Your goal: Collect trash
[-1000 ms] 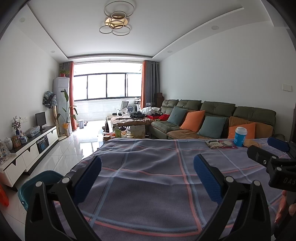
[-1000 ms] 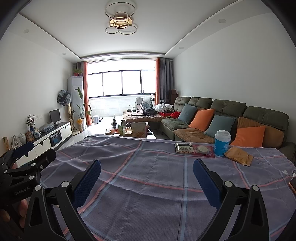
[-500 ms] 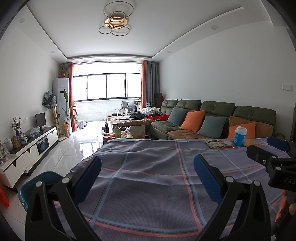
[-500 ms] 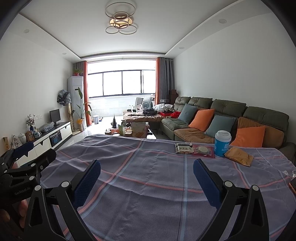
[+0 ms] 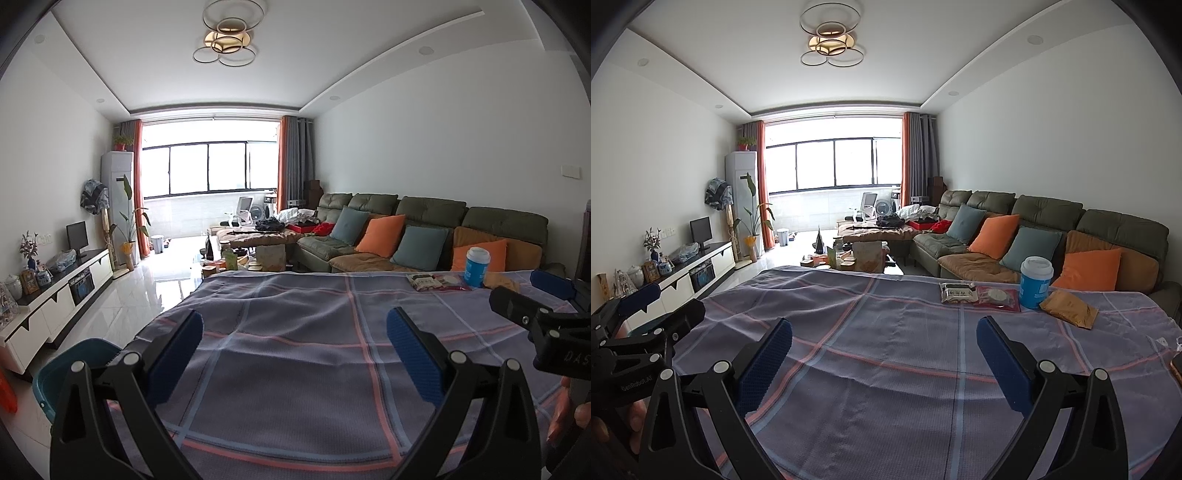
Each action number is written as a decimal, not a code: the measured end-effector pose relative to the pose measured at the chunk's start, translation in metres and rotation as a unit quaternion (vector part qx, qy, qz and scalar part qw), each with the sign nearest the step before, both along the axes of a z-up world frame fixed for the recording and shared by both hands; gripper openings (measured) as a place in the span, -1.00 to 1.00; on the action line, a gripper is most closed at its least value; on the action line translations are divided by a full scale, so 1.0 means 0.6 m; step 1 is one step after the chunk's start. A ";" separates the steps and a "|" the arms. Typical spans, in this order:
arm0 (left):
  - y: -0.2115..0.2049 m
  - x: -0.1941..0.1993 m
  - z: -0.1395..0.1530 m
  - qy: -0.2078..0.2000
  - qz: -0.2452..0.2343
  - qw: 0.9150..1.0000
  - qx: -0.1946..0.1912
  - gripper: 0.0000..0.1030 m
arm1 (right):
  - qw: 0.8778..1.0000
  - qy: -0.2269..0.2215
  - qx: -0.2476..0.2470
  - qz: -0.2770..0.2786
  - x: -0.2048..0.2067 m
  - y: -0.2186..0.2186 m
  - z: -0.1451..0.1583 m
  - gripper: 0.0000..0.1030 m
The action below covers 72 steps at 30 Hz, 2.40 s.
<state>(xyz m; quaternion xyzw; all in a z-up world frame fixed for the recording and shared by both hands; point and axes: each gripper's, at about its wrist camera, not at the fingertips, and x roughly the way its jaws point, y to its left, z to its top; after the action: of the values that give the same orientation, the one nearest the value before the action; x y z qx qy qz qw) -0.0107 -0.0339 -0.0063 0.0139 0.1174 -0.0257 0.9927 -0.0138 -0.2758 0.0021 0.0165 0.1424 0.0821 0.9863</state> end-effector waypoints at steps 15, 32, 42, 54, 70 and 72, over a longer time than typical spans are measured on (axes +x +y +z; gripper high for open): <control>0.015 0.207 -0.027 0.224 -0.018 0.974 -0.017 0.93 | 0.991 0.120 -0.008 -0.058 0.082 -0.094 -0.015 0.93; 0.020 0.375 -0.101 0.347 0.022 0.937 0.029 0.95 | 0.951 0.282 -0.047 -0.116 0.211 -0.233 -0.092 0.93; 0.016 0.382 -0.098 0.347 0.028 0.937 0.025 0.95 | 0.936 0.330 -0.013 -0.123 0.240 -0.298 -0.116 0.93; 0.017 0.384 -0.097 0.348 0.028 0.937 0.025 0.95 | 0.937 0.329 -0.019 -0.117 0.246 -0.316 -0.115 0.93; 0.017 0.385 -0.097 0.348 0.028 0.937 0.025 0.95 | 0.937 0.329 -0.020 -0.118 0.248 -0.316 -0.116 0.93; 0.017 0.385 -0.097 0.348 0.028 0.937 0.025 0.95 | 0.937 0.329 -0.020 -0.118 0.248 -0.315 -0.116 0.93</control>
<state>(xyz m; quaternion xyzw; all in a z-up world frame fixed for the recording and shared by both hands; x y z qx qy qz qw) 0.2206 -0.0236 -0.0644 0.0255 0.4562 0.0015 0.8895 0.1348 -0.4651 -0.0673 0.0396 0.4577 -0.0473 0.8870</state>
